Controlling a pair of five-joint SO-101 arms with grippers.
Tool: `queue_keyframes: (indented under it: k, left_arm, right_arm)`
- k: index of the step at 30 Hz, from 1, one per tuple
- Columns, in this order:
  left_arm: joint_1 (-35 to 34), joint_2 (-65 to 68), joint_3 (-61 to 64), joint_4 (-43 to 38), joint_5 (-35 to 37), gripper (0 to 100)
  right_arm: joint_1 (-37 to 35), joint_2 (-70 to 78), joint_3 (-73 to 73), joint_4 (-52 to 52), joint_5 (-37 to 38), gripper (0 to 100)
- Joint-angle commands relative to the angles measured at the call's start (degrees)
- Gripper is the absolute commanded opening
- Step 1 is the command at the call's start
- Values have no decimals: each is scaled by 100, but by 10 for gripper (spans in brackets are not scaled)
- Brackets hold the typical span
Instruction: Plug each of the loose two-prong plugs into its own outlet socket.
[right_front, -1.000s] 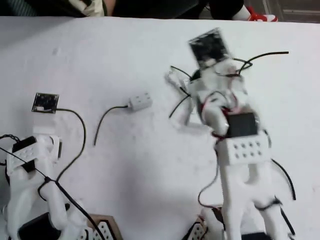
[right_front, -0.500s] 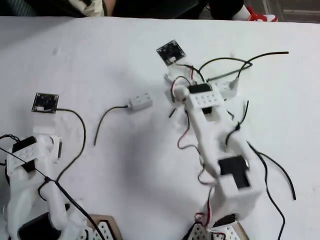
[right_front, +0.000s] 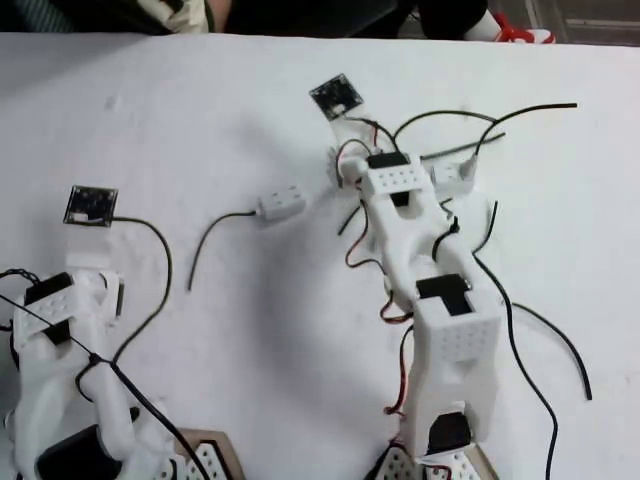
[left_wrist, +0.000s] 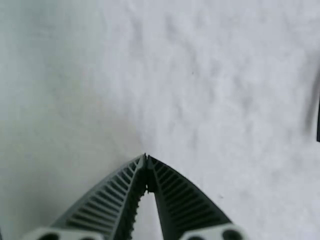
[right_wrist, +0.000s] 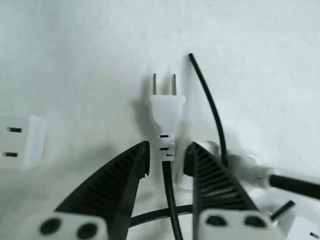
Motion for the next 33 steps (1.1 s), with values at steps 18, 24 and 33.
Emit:
queue_keyframes:
  k: [18, 24, 33]
  left_arm:
    - [-4, -171, 0, -97, 44, 24]
    - [-4, -171, 0, -97, 44, 24]
    - [-4, -171, 0, -97, 44, 24]
  right_arm:
    - [-57, 365, -396, 198, 35, 113]
    - [171, 708, -958, 242, 0, 113]
    - [-119, 629, -1029, 848, 26, 23]
